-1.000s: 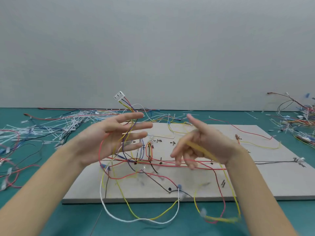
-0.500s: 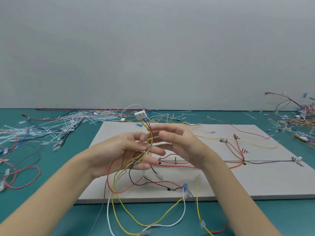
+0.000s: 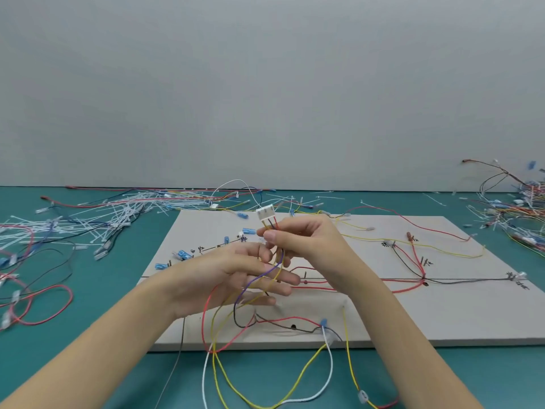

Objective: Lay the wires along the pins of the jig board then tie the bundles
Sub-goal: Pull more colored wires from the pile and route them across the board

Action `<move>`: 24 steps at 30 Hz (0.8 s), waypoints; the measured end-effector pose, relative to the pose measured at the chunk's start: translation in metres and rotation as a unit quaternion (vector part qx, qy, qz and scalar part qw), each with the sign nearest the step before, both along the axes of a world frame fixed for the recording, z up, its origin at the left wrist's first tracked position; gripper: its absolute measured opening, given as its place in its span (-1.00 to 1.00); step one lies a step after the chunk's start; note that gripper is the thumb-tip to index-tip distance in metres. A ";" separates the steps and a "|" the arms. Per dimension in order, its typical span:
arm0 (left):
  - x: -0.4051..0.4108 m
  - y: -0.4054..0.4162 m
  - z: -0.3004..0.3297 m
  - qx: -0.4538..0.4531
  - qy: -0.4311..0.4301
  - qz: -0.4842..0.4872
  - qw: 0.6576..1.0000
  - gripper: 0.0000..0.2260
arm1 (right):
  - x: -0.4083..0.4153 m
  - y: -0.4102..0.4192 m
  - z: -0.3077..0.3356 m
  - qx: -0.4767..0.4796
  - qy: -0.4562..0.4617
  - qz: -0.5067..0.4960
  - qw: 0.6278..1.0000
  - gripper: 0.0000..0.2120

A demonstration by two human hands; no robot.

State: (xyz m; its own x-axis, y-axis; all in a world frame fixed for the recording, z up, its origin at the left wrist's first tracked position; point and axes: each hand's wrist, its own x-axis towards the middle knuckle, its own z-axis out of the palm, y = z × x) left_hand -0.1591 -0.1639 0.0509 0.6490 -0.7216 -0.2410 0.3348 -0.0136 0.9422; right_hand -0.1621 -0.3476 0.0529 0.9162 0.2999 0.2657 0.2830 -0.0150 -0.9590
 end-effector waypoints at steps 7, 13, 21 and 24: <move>0.010 0.010 0.007 0.029 -0.198 0.212 0.956 -0.82 | 0.001 -0.002 0.000 -0.017 0.041 0.034 0.998 -0.82; 0.003 0.003 0.007 0.008 -0.297 0.197 0.934 -0.78 | -0.004 0.007 -0.003 -0.055 0.063 0.061 0.995 -0.82; 0.004 0.006 0.009 -0.036 -0.246 0.239 0.939 -0.75 | -0.005 0.016 0.001 -0.017 0.021 -0.017 0.999 -0.86; 0.006 0.007 0.009 -0.046 -0.229 0.248 0.940 -0.75 | -0.006 0.018 0.000 -0.049 -0.048 -0.066 0.995 -0.88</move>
